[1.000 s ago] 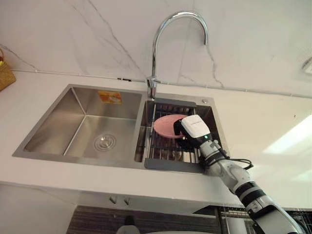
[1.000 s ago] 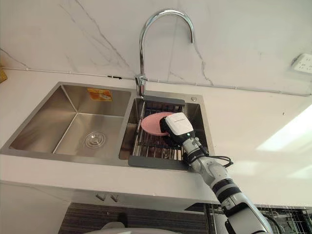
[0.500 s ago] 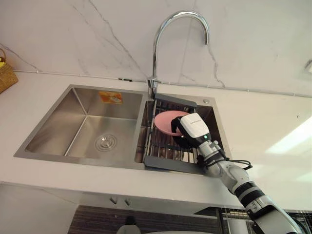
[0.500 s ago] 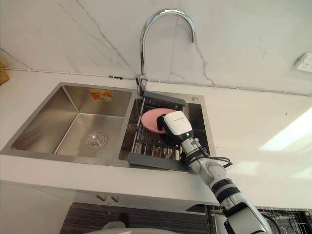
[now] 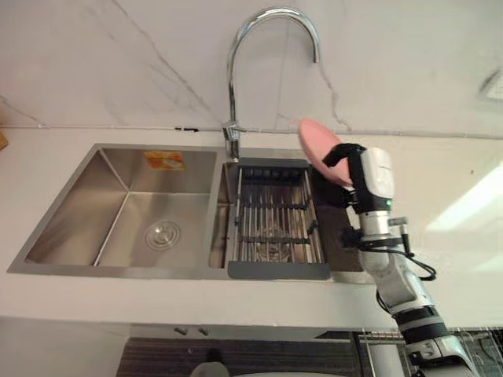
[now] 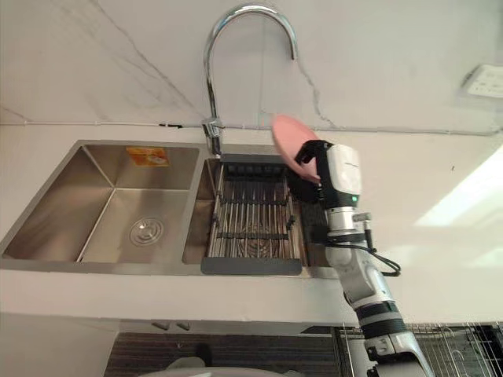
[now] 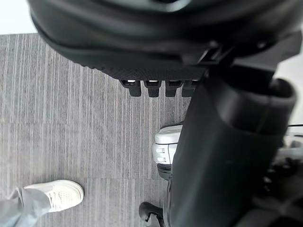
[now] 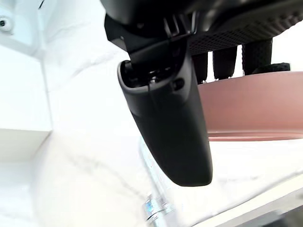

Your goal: Walk over to the sink, pick up the cup, carry it to the dishwasher, place the cup inside the dishwasher, then close the dishwasher door

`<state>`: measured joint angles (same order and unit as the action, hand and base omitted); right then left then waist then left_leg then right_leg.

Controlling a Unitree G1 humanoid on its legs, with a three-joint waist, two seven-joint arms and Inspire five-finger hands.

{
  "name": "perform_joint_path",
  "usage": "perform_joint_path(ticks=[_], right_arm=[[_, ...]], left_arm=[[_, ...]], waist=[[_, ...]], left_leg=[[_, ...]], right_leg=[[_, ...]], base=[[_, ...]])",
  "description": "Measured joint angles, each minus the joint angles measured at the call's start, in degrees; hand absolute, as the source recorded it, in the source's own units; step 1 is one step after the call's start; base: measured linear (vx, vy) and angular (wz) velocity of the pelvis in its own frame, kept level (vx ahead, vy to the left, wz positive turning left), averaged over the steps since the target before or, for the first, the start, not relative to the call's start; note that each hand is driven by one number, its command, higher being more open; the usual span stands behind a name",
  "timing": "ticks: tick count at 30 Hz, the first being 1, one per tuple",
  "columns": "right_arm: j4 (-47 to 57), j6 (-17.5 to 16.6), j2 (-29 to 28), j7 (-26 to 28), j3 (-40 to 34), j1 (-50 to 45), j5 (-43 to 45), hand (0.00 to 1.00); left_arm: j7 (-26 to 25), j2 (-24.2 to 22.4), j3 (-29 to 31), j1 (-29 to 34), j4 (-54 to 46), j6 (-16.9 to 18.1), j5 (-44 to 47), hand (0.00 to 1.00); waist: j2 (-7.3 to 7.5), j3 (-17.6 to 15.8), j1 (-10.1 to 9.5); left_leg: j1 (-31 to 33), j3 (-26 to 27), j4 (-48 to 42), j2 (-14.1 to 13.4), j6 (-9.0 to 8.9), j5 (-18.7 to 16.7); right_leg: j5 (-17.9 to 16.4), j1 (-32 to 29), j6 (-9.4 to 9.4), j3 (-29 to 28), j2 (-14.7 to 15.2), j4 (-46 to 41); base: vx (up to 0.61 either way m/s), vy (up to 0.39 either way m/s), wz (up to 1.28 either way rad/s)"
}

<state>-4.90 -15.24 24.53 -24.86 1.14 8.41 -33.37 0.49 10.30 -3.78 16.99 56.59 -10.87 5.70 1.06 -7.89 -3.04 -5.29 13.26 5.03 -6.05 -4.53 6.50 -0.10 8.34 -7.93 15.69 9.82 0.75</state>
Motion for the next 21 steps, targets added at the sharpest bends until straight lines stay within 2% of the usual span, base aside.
perform_joint_path(ticks=[2, 5, 9, 11, 13, 14, 16, 17, 18, 20, 21], right_arm=[[2.57, -0.10, 0.31, -0.85, -1.50, -1.87, -0.08, 0.00], [7.24, -0.70, 0.31, -5.61, -5.36, -4.74, -0.67, 0.00], [13.19, 0.19, 0.63, -11.38, -14.39, -7.59, -2.83, 0.00], [14.42, 2.09, 0.99, -13.95, -20.29, -9.87, -2.77, 0.00], [12.79, 4.12, 1.02, -16.81, -24.80, -11.07, -2.62, 0.00], [7.61, 6.40, 0.92, -20.56, -26.53, -11.24, -1.78, 0.00], [3.49, 7.53, 0.16, -22.50, -27.18, -11.53, -1.42, 0.00], [0.63, 8.12, -1.33, -23.25, -27.13, -11.73, 0.01, 0.00], [-0.89, 8.09, -2.92, -23.75, -26.97, -11.87, 1.33, 0.00], [-1.43, 7.45, -3.99, -24.37, -26.56, -11.87, 3.14, 0.00], [-1.71, 5.99, -4.59, -25.34, -26.53, -11.86, 4.51, 0.00]], left_arm=[[-0.25, -0.21, 0.00, 0.33, 0.12, 0.01, 0.04, 1.00], [-0.40, -0.32, -0.01, 0.50, 0.30, -0.04, 0.04, 1.00], [-0.42, -0.37, 0.04, 0.70, 0.24, -0.74, 0.08, 1.00], [-0.43, -0.18, 0.03, 0.68, 0.22, -1.56, 0.09, 1.00], [-0.52, 0.69, -0.04, -0.11, 0.15, -2.84, 0.35, 1.00], [-0.71, 2.26, 0.24, -0.72, 0.17, -4.40, 4.00, 1.00], [-1.42, 3.24, 1.24, -1.74, 0.17, -5.62, 6.92, 1.00], [-2.95, 3.99, 1.49, -2.48, 0.23, -5.91, 9.37, 1.00], [-4.31, 4.02, 2.61, -2.72, 0.23, -5.89, 11.86, 1.00], [-5.53, 3.65, 4.17, -2.62, 0.26, -5.89, 14.56, 1.00], [-6.19, 3.25, 5.45, -2.49, 0.22, -5.88, 15.66, 1.00]], waist=[[-0.21, 0.12, 0.96], [-0.42, 0.26, 1.75], [-0.10, 0.73, 2.33], [0.70, 0.98, 2.91], [1.78, 0.81, 4.31], [3.95, -0.18, 5.65], [5.62, -1.24, 5.68], [7.18, -2.52, 5.52], [7.81, -3.82, 5.38], [8.03, -4.47, 5.27], [8.54, -4.75, 5.42]], left_leg=[[-0.18, 0.64, 0.00, -0.14, -0.01, -0.04], [-0.77, 1.78, -0.01, -0.39, -0.09, -0.20], [-1.54, 4.72, 0.00, -0.68, -0.14, -0.53], [-1.20, 7.11, -0.01, -0.71, -0.11, -0.74], [1.10, 9.20, -0.11, -0.67, -0.29, -0.89], [4.12, 11.78, -0.31, -0.89, -0.31, -0.51], [5.53, 14.15, -1.27, -1.42, -0.28, -0.54], [6.43, 16.66, -3.29, -2.45, -0.16, -1.53], [6.99, 19.19, -6.24, -4.55, 0.41, -2.92], [7.68, 22.37, -9.78, -7.01, 0.72, -5.23], [8.52, 24.18, -13.76, -8.48, 0.91, -7.62]], right_leg=[[0.07, -0.33, 0.05, -0.65, -0.08, -0.15], [0.08, -0.87, 0.07, -1.99, -0.22, -0.82], [0.13, -2.77, 0.16, -5.10, -0.35, -2.30], [0.08, -5.49, 0.20, -7.59, -0.33, -3.80], [0.04, -9.77, 0.24, -9.70, -0.33, -5.01], [0.17, -14.57, 0.37, -11.07, -0.45, -4.95], [0.20, -17.07, 1.79, -9.54, 0.07, -4.83], [0.13, -18.20, 6.60, -5.06, 1.05, -4.71], [-0.94, -18.26, 15.34, 2.56, 1.63, -4.36], [-4.42, -18.19, 23.16, 11.03, 2.43, -4.56], [-4.67, -18.14, 24.11, 16.27, 3.66, -4.98]], base=[[-0.03, -0.004, -0.22], [-0.02, -0.001, -0.22], [-0.03, 0.018, -0.36], [-0.05, 0.044, -0.60], [-0.10, 0.038, -0.70], [-0.10, 0.022, -0.80], [-0.07, 0.020, -0.90], [-0.02, 0.015, -1.21], [0.00, 0.013, -1.27], [0.02, 0.016, -1.17], [0.03, 0.007, -1.17]])
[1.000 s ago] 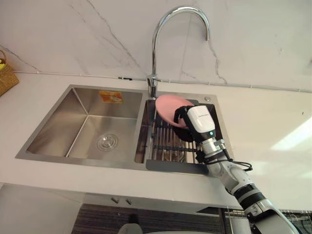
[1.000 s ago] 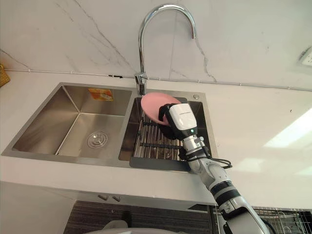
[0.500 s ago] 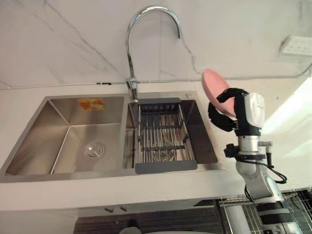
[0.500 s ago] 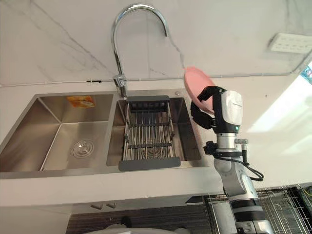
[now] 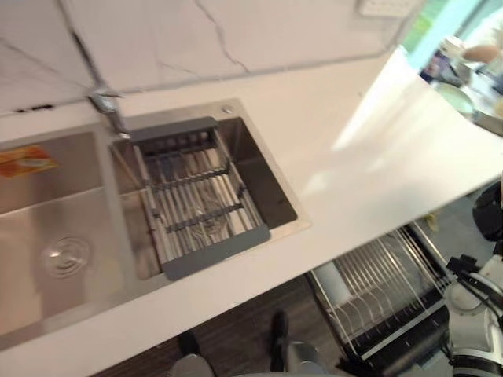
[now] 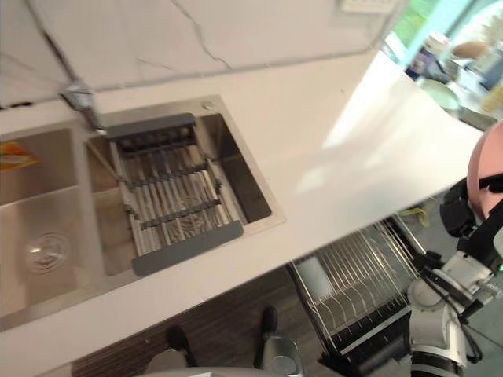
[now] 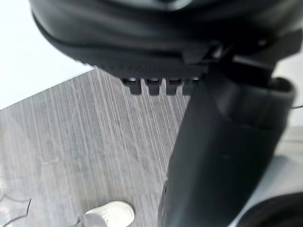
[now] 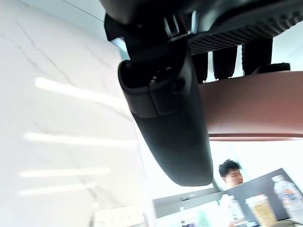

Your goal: Walk over to the sink, pick up the cup, carry it to the dishwasher, place the cup inside the dishwasher, then close the dishwasher door

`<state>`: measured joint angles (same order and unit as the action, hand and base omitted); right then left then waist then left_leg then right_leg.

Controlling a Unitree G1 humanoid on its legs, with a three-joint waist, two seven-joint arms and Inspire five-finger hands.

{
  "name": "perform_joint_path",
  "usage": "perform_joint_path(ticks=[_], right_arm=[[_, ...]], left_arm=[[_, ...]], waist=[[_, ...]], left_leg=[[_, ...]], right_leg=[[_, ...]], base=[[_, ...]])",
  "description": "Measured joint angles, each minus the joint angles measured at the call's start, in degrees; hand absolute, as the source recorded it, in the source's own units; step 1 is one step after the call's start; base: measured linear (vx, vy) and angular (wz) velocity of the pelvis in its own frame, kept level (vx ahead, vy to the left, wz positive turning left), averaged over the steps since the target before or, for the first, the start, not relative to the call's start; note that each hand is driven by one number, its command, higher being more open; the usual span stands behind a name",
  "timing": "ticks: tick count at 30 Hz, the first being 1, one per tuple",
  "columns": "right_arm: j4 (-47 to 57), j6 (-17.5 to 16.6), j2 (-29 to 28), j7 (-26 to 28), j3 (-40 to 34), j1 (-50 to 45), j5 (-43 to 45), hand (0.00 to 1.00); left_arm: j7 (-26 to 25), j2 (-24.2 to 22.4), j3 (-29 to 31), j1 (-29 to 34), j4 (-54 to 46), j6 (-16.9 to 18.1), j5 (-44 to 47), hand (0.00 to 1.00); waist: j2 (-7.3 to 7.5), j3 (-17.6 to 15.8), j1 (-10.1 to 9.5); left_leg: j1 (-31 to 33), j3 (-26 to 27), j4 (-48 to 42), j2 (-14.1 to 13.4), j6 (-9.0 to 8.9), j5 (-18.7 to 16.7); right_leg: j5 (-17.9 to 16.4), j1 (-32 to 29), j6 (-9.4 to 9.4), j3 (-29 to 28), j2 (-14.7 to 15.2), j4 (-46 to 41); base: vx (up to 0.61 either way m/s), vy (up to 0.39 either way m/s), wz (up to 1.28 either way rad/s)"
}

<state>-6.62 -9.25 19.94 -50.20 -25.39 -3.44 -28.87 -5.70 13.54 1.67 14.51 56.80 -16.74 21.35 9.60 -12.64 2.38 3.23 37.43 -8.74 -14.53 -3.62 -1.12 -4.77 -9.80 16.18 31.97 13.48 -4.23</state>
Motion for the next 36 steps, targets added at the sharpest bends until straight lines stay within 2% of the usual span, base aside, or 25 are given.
perform_joint_path(ticks=[1, 2, 3, 4, 5, 6, 8, 10, 11, 15, 19, 21, 22, 24, 29, 32, 36], right_arm=[[-0.87, -1.53, -0.49, -1.42, 0.14, 0.05, 0.61, 0.00], [-1.50, -2.33, -0.86, -2.25, 0.34, -0.07, 0.60, 0.00], [-3.70, -2.91, -1.27, -3.36, 1.32, 0.63, 0.66, 0.00], [-5.64, -3.40, -2.28, -3.74, 2.76, 0.90, 0.74, 0.00], [-6.06, -3.51, -2.39, -3.86, 3.01, 0.92, 0.74, 0.00], [-7.64, -3.82, -2.45, -4.05, 3.84, 1.28, 0.75, 0.00], [-10.22, -4.02, -2.47, -4.00, 7.04, 4.32, 0.58, 0.00], [-11.26, -3.91, -3.31, -3.45, 12.63, 6.36, -0.52, 0.00], [-11.34, -3.87, -4.12, -3.17, 13.95, 6.30, -1.02, 0.00], [-11.30, -3.87, -6.83, -1.48, 14.59, 4.73, -1.78, 0.00], [-10.10, -3.21, -6.86, 1.30, 14.36, 2.89, -1.80, 0.00], [-10.07, -1.94, -6.87, 3.32, 14.32, 2.46, -1.70, 0.00], [-10.07, -0.96, -6.96, 4.51, 14.32, 1.95, -1.71, 0.00], [-10.44, 0.29, -7.32, 5.39, 14.32, 0.90, -1.71, 0.00], [-13.87, 2.55, -8.78, 5.87, 12.71, -0.88, -1.42, 0.00], [-17.68, 2.78, -8.86, 6.24, 11.21, -0.78, 1.67, 0.00], [-24.17, 2.96, -8.27, 9.36, 10.59, 1.53, 8.16, 0.00]], left_arm=[[-0.72, -0.16, 1.51, 0.09, -0.07, 0.19, 0.05, 1.00], [-1.01, 0.09, 2.33, 0.11, -0.07, 0.32, 0.02, 1.00], [-2.14, -0.32, 3.09, -0.36, 0.15, 0.94, -0.10, 1.00], [-2.89, -0.23, 3.41, -0.65, 0.55, 1.47, -0.10, 1.00], [-3.06, -0.25, 3.43, -0.91, 0.55, 1.59, -0.04, 1.00], [-3.26, -0.27, 3.55, -1.24, 0.51, 2.35, 0.47, 1.00], [-3.88, -0.92, 3.63, -2.31, 0.56, 2.77, 1.72, 1.00], [-4.09, -1.86, 3.50, -3.65, 1.41, 3.32, 2.46, 1.00], [-4.11, -2.06, 3.51, -3.75, 1.51, 3.64, 3.34, 1.00], [-4.09, -2.50, 3.53, -3.38, 1.63, 4.79, 4.93, 1.00], [-3.97, -3.14, 3.48, -2.98, 1.73, 5.54, 4.64, 1.00], [-3.75, -3.77, 3.17, -2.92, 1.72, 5.79, 4.49, 1.00], [-3.65, -4.22, 2.88, -2.96, 1.69, 5.82, 4.48, 1.00], [-3.61, -4.70, 2.81, -2.97, 1.69, 5.82, 4.46, 1.00], [-2.71, -5.04, 2.24, -2.67, 1.69, 5.74, 3.33, 1.00], [-2.69, -5.11, 1.42, -2.70, 1.69, 5.60, 2.88, 1.00], [-2.51, -5.11, -0.06, -3.51, 1.70, 5.57, 3.30, 1.00]], waist=[[0.83, -0.38, 0.07], [1.64, -0.60, 0.35], [0.97, -0.84, -0.43], [0.54, -1.45, -0.72], [0.64, -1.38, -0.68], [1.06, -1.20, -0.98], [0.43, -1.66, -2.19], [-1.27, -2.83, -3.20], [-1.62, -3.05, -3.52], [-2.21, -3.44, -3.90], [-3.30, -4.14, -3.57], [-4.78, -4.94, -3.25], [-5.97, -5.12, -3.13], [-7.12, -4.99, -3.15], [-8.98, -4.40, -3.01], [-9.72, -4.13, -3.01], [-10.80, -4.60, -2.90]], left_leg=[[0.87, 1.18, -5.08, -1.47, -0.40, -3.17], [1.34, 1.22, -7.75, -2.00, -0.77, -5.11], [2.37, 1.73, -10.33, -4.83, -0.96, -7.68], [3.51, 1.94, -11.46, -6.71, -0.83, -7.76], [3.80, 1.68, -11.81, -6.73, -0.73, -7.62], [5.19, 1.09, -13.90, -6.74, -1.07, -7.71], [6.55, -0.53, -15.79, -7.09, -1.07, -7.85], [6.65, -1.92, -15.77, -7.18, -1.45, -7.59], [6.63, -2.30, -15.46, -7.17, -1.80, -7.34], [6.49, -3.80, -13.39, -6.66, -2.33, -5.86], [5.23, -3.81, -10.65, -4.85, -1.82, -4.14], [3.69, -3.79, -8.29, -3.24, -1.57, -2.59], [3.05, -3.80, -6.42, -2.31, -1.45, -1.49], [2.77, -4.06, -4.56, -1.48, -1.40, -0.31], [1.88, -5.06, -0.79, 0.04, -1.14, 2.17], [1.64, -5.59, 0.68, 0.88, -0.92, 3.06], [2.34, -5.84, 2.21, 2.10, -0.69, 3.71]], right_leg=[[5.25, -0.14, -0.25, 2.15, 1.10, -1.22], [13.64, -0.05, -1.46, 1.86, 1.30, -2.53], [18.92, -0.02, -8.93, 0.81, -0.51, 0.12], [13.92, -1.30, -11.74, -0.18, -0.95, -5.39], [12.35, -1.49, -11.94, 0.00, -0.89, -7.00], [10.25, -1.23, -13.73, 0.59, -0.90, -7.29], [10.39, -0.10, -15.09, 0.93, -2.10, -3.15], [12.17, 2.61, -17.73, 1.34, -3.77, 2.31], [12.65, 3.46, -18.44, 1.69, -4.26, 3.82], [12.95, 4.76, -18.88, 3.03, -4.76, 5.21], [13.10, 5.22, -19.07, 3.22, -3.78, 5.21], [13.22, 5.99, -19.23, 3.57, -2.93, 5.25], [13.28, 6.14, -19.32, 3.88, -2.44, 5.27], [13.29, 6.15, -19.34, 4.42, -2.17, 5.36], [13.26, 6.74, -19.36, 5.79, -1.68, 5.29], [13.23, 6.78, -19.38, 6.31, -1.13, 4.87], [12.77, 5.22, -19.75, 6.38, 0.22, 3.39]], base=[[0.02, -0.005, -0.81], [0.01, -0.028, -0.72], [0.02, 0.006, -0.57], [0.04, 0.008, -0.49], [0.09, 0.016, -0.10], [0.08, -0.027, 0.01], [0.04, -0.049, -0.13], [-0.05, -0.050, 0.02], [-0.05, -0.035, 0.16], [-0.05, 0.002, 0.17], [-0.04, 0.057, 0.11], [-0.03, 0.059, 0.14], [-0.03, 0.043, 0.14], [-0.03, 0.035, 0.15], [-0.01, 0.029, 0.16], [-0.03, 0.047, 0.13], [-0.06, 0.065, 0.05]])
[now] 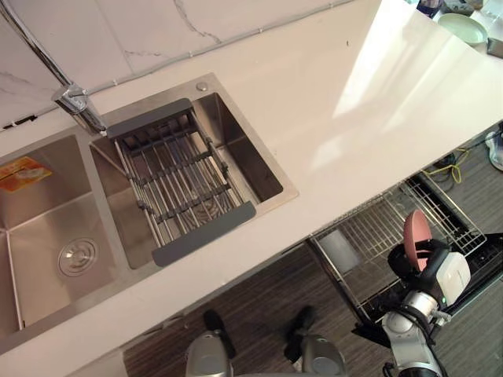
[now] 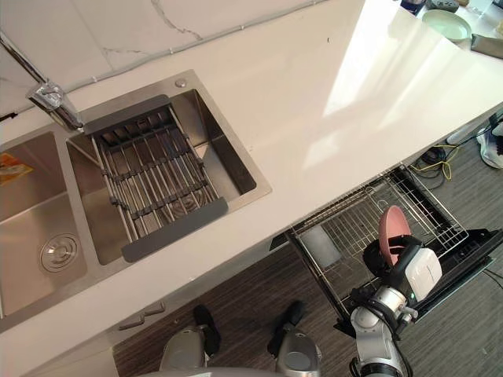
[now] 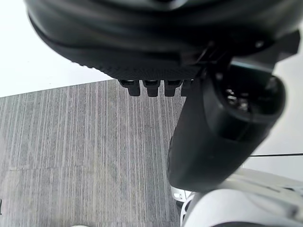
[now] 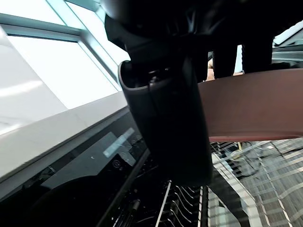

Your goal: Walk over to the sink, pick up the cup, carry it to the dishwasher, place the cup inside the dishwasher, then close the dishwasher door

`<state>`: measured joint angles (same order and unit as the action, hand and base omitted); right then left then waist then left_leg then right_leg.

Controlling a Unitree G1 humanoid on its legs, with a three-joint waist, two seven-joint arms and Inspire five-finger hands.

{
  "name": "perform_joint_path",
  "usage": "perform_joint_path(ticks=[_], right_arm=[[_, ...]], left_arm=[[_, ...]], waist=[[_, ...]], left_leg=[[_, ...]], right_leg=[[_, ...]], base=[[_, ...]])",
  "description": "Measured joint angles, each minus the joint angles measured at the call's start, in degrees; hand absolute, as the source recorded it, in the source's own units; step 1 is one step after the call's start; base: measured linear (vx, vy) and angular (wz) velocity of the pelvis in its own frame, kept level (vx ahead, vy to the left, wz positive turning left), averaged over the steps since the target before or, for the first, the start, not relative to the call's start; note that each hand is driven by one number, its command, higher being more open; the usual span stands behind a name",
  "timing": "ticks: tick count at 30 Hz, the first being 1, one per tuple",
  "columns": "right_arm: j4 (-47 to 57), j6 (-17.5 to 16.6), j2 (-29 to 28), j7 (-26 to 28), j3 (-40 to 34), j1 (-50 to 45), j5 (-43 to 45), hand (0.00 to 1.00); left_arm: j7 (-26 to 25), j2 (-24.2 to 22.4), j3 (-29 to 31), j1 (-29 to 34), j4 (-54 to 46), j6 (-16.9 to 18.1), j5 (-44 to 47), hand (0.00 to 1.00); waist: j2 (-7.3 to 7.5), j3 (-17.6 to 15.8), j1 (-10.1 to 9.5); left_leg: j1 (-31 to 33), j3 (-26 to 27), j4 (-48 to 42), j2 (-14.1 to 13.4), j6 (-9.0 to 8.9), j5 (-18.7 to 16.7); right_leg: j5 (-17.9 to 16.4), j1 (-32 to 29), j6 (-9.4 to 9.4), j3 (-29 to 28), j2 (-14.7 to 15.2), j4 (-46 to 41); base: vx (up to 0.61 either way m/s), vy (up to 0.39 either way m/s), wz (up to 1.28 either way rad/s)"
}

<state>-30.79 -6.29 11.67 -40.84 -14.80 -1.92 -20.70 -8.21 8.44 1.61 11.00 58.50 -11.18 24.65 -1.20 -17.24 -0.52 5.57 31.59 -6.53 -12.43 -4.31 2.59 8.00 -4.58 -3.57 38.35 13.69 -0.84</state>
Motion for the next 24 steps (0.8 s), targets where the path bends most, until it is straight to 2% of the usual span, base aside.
perform_joint_path(ticks=[5, 9, 10, 15, 19, 24], right_arm=[[-5.65, 1.72, 1.20, 4.86, 0.23, 3.43, 2.10, 0.00], [-9.33, 4.30, 5.69, 8.77, 1.85, 10.68, 5.22, 0.00], [-9.46, 4.63, 6.65, 9.10, 1.84, 11.88, 5.70, 1.00], [-13.12, 6.91, 14.01, 11.77, 1.85, 20.29, 8.86, 1.00], [-15.79, 8.65, 16.16, 13.61, 1.86, 23.44, 10.18, 1.00], [-15.80, 10.25, 17.74, 13.15, 1.56, 20.56, 9.96, 1.00]], left_arm=[[1.02, -0.05, -1.98, -1.44, -0.14, 0.00, -1.16, 1.00], [1.39, 0.06, -2.10, -2.84, -1.13, -0.49, -1.05, 1.00], [1.43, 0.07, -2.10, -2.96, -1.69, -0.78, -1.03, 1.00], [2.50, 0.47, -1.86, -4.54, -2.72, -0.75, 0.12, 1.00], [4.50, 0.54, -1.65, -5.86, -4.80, 1.35, 0.35, 1.00], [4.88, 0.83, -1.47, -6.52, -4.65, 1.38, 0.52, 1.00]], waist=[[-1.93, -1.14, -0.15], [-3.02, -3.45, -0.19], [-3.21, -4.01, -0.18], [-4.99, -6.47, -0.45], [-7.12, -7.48, -0.34], [-7.62, -7.70, 0.15]], left_leg=[[2.09, -1.08, 0.77, 1.42, 0.62, 0.86], [4.15, -1.04, 0.49, 2.13, 1.34, 1.31], [4.40, -1.04, 0.44, 2.24, 1.45, 1.39], [4.95, -1.04, 0.38, 2.76, 2.02, 1.69], [4.84, -2.64, 0.99, 3.27, 1.97, 1.71], [3.90, -2.74, 2.12, 3.68, 1.77, 1.88]], right_leg=[[0.02, -2.21, 0.11, 0.06, 1.35, -1.02], [0.63, -4.57, 0.61, -0.66, 1.92, -1.17], [0.77, -4.84, 0.63, -0.73, 2.01, -1.15], [1.36, -6.36, 0.85, -2.24, 2.23, -1.16], [1.35, -7.60, 0.84, -3.78, 2.31, -1.76], [1.21, -7.53, 0.66, -3.91, 2.68, -2.78]], base=[[-0.05, 0.070, 0.10], [-0.03, 0.052, 0.01], [-0.03, 0.062, -0.02], [0.00, 0.042, -0.10], [0.04, 0.019, -0.18], [0.05, 0.033, -0.01]])
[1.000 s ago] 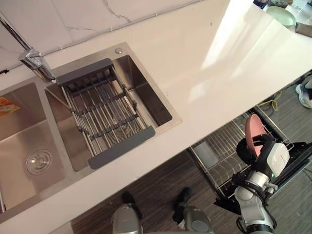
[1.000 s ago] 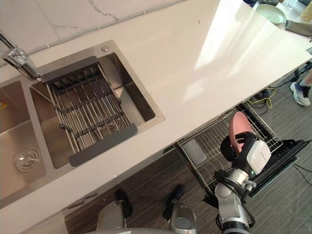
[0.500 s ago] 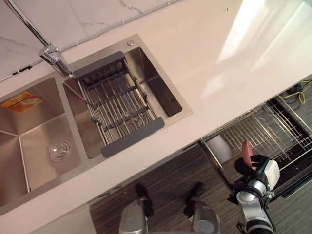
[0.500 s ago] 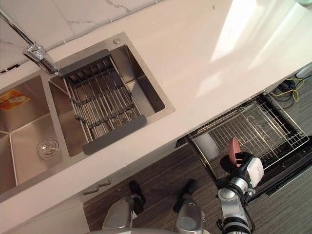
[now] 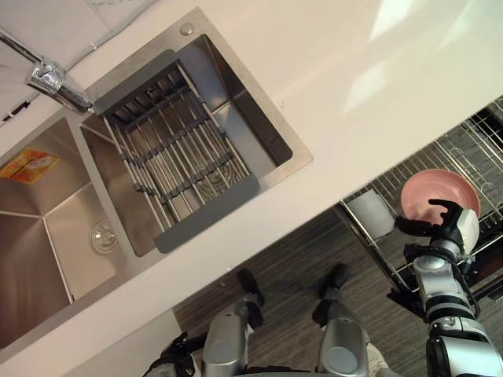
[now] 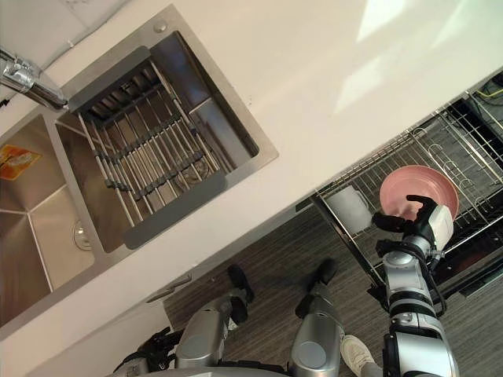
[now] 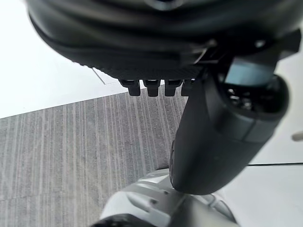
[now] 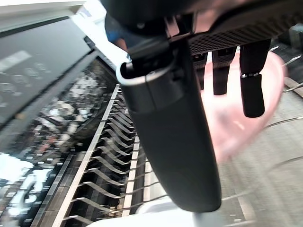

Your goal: Walk over to the sink, pick up the cup, carry it to the dishwasher, place the cup inside the dishwasher, then close the dishwasher door

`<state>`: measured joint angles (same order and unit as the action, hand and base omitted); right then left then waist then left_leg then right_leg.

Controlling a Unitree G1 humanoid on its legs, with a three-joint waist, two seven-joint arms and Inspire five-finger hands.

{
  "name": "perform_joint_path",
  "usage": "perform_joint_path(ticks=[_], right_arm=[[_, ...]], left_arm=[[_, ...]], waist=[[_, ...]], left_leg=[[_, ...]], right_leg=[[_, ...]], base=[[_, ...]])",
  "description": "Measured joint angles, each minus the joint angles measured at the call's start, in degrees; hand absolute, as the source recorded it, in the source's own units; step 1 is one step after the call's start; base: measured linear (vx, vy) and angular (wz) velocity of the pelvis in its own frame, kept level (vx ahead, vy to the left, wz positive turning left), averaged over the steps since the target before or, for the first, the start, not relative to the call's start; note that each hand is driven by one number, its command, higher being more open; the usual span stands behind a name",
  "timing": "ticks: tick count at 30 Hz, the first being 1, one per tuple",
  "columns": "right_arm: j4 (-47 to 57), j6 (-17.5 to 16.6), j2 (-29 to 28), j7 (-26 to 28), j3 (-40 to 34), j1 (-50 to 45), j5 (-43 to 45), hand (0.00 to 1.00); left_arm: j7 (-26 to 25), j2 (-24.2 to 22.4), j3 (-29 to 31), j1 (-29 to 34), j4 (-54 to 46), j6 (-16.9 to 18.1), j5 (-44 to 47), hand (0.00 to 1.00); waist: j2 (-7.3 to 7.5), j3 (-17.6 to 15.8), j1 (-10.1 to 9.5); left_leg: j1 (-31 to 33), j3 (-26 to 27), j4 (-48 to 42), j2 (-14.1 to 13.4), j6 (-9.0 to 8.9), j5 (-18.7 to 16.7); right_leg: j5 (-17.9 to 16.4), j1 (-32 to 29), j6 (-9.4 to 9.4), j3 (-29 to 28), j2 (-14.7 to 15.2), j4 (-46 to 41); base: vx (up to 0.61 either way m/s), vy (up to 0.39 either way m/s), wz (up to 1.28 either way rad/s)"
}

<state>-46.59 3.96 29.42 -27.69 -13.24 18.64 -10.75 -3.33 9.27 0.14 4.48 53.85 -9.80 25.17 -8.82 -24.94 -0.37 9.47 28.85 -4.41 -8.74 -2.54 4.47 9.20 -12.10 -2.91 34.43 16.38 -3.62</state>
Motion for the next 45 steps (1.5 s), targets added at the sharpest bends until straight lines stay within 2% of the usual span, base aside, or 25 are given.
perform_joint_path(ticks=[4, 9, 14, 17, 19, 21, 24, 26, 28, 29, 31, 32, 34, 35, 38, 39, 42, 45], right_arm=[[1.38, -0.26, 0.70, -0.82, -1.04, -1.48, 0.18, 1.00], [10.22, -2.49, -0.55, -0.92, -4.53, -6.03, 3.76, 1.00], [26.71, -3.94, -6.67, -2.42, -10.89, -10.24, 7.41, 1.00], [33.83, -4.87, -8.24, -6.92, -14.55, -12.13, 9.12, 1.00], [34.67, -6.88, -9.28, -13.17, -21.19, -12.52, 12.40, 1.00], [33.91, -9.02, -9.34, -16.99, -28.16, -12.87, 18.20, 1.00], [27.61, -13.08, -9.33, -18.35, -37.80, -14.27, 29.80, 1.00], [22.73, -14.59, -9.78, -15.51, -40.60, -17.18, 37.20, 1.00], [19.38, -16.08, -12.13, -9.74, -41.50, -19.51, 45.35, 1.00], [17.87, -16.75, -14.62, -4.98, -41.32, -20.66, 50.72, 1.00], [16.07, -17.07, -18.70, 0.94, -39.87, -21.71, 57.42, 1.00], [14.65, -17.17, -22.39, 6.53, -37.25, -21.66, 62.58, 1.00], [14.37, -17.21, -24.26, 9.93, -34.51, -21.45, 64.70, 1.00], [14.38, -17.26, -25.87, 15.26, -30.54, -21.19, 68.03, 1.00], [14.40, -17.35, -26.13, 20.89, -27.11, -19.82, 72.19, 1.00], [14.43, -19.05, -26.13, 23.01, -26.86, -19.64, 72.94, 1.00], [14.93, -21.06, -26.00, 25.65, -25.66, -19.28, 73.96, 1.00], [15.59, -21.20, -25.41, 26.27, -23.98, -19.33, 73.99, 1.00]], left_arm=[[0.70, -0.01, 0.06, -0.01, -0.02, 0.02, 0.00, 1.00], [0.66, -0.06, 0.73, 0.01, 0.07, -0.26, -0.57, 1.00], [-0.31, 0.15, 2.80, 0.75, 0.10, -1.28, -2.16, 1.00], [-0.90, 1.04, 4.12, 1.32, 0.11, -2.31, -3.25, 1.00], [-1.73, 1.79, 4.50, 1.72, 0.40, -2.79, -3.22, 1.00], [-1.82, 1.79, 4.50, 2.19, 0.45, -2.90, -3.13, 1.00], [-3.08, 2.19, 4.52, 3.56, 0.74, -3.28, -1.88, 1.00], [-3.69, 2.27, 4.53, 3.86, 1.18, -3.84, -1.51, 1.00], [-4.12, 2.06, 4.62, 3.97, 2.03, -4.33, -1.50, 1.00], [-4.21, 2.01, 4.77, 3.95, 2.57, -4.61, -1.51, 1.00], [-4.21, 1.91, 4.76, 3.98, 2.71, -4.82, -1.54, 1.00], [-4.21, 1.61, 4.82, 4.03, 2.80, -4.66, -1.53, 1.00], [-4.21, 1.29, 4.87, 4.07, 2.81, -4.25, -1.54, 1.00], [-4.21, 0.86, 4.86, 4.15, 2.85, -3.65, -1.54, 1.00], [-4.18, -0.18, 4.88, 4.07, 2.85, -2.76, -1.53, 1.00], [-4.09, -0.47, 4.81, 4.19, 2.80, -2.11, -1.51, 1.00], [-3.95, -0.51, 4.74, 4.11, 2.76, -1.63, -1.49, 1.00], [-3.87, -0.82, 4.64, 4.14, 2.76, -1.34, -1.51, 1.00]], waist=[[0.03, -0.01, 0.09], [0.48, 0.06, 0.47], [2.75, 0.08, 1.55], [4.28, 0.87, 2.18], [5.47, 1.47, 2.95], [6.05, 1.87, 3.16], [7.25, 3.10, 4.63], [7.45, 3.71, 5.12], [7.39, 4.06, 5.99], [7.33, 4.46, 6.20], [7.21, 4.90, 6.21], [7.08, 5.13, 5.90], [6.88, 5.24, 5.69], [6.26, 5.67, 5.18], [5.54, 6.10, 3.97], [5.26, 6.27, 3.36], [5.12, 6.35, 3.13], [4.80, 6.54, 3.12]], left_leg=[[-0.59, -0.07, 0.36, 0.06, -0.15, 0.10], [-1.57, 0.15, 0.74, 0.08, -0.26, 0.10], [-4.17, 1.94, 1.90, -0.09, -0.64, -0.21], [-5.40, 3.40, 2.15, -0.27, -0.83, -0.58], [-6.41, 3.75, 2.14, -0.48, -0.98, -0.84], [-7.26, 4.25, 2.10, -0.49, -1.12, -1.14], [-8.36, 4.69, 2.12, -0.49, -1.50, -1.64], [-9.19, 4.69, 2.40, -0.54, -1.65, -1.77], [-9.95, 4.72, 2.90, -0.49, -1.70, -1.80], [-10.19, 4.80, 3.32, -0.56, -1.76, -1.81], [-10.32, 4.75, 3.91, -0.49, -2.01, -1.86], [-10.48, 4.59, 4.50, -0.32, -2.01, -1.70], [-10.54, 4.32, 4.62, -0.27, -1.97, -1.63], [-10.53, 3.66, 5.00, -0.11, -1.98, -1.37], [-10.45, 3.08, 5.63, 0.17, -1.93, -0.88], [-10.44, 2.30, 5.90, 0.36, -1.99, -0.16], [-10.08, 0.82, 6.34, 0.76, -1.54, 0.67], [-9.93, 0.00, 6.35, 1.15, -1.42, 0.76]], right_leg=[[-0.81, 0.09, -0.15, -0.01, 0.27, -0.96], [-1.32, 0.67, -0.42, -0.22, 0.29, -1.10], [-1.28, 1.37, -0.84, -1.94, 0.00, -1.15], [-1.20, 1.40, -0.97, -3.23, -0.38, -1.14], [-1.12, 2.22, -0.83, -3.51, -0.65, -1.12], [-1.26, 2.75, -1.00, -3.96, -0.75, -1.12], [-1.66, 3.57, -1.27, -4.24, -0.97, -1.11], [-1.98, 4.34, -1.42, -4.16, -1.05, -1.14], [-2.26, 5.11, -1.63, -4.10, -1.04, -1.18], [-2.55, 5.26, -1.83, -4.13, -1.04, -1.19], [-2.66, 5.27, -1.98, -4.00, -1.00, -1.16], [-2.58, 5.42, -1.97, -3.75, -0.95, -1.05], [-2.43, 5.78, -1.96, -3.40, -0.94, -0.79], [-2.09, 6.43, -1.98, -2.67, -0.95, -0.05], [-1.77, 6.84, -2.10, -2.00, -0.91, 0.58], [-1.78, 7.23, -2.10, -1.05, -0.59, 0.77], [-1.62, 7.80, -1.95, 0.48, -0.23, 0.76], [-1.66, 8.17, -2.19, 1.27, 0.07, 0.73]], base=[[0.01, 0.007, 0.01], [0.00, 0.007, -0.02], [0.02, 0.012, -0.18], [0.04, 0.003, -0.23], [0.05, 0.000, -0.09], [0.05, 0.009, -0.11], [0.06, 0.017, -0.08], [0.04, 0.007, -0.01], [0.00, 0.000, 0.00], [0.00, 0.000, 0.00], [-0.04, 0.001, 0.03], [-0.04, 0.007, 0.06], [-0.04, 0.005, 0.13], [-0.03, 0.006, 0.17], [-0.01, 0.009, 0.17], [0.02, 0.013, 0.27], [0.03, 0.004, 0.27], [0.01, 0.005, 0.19]])
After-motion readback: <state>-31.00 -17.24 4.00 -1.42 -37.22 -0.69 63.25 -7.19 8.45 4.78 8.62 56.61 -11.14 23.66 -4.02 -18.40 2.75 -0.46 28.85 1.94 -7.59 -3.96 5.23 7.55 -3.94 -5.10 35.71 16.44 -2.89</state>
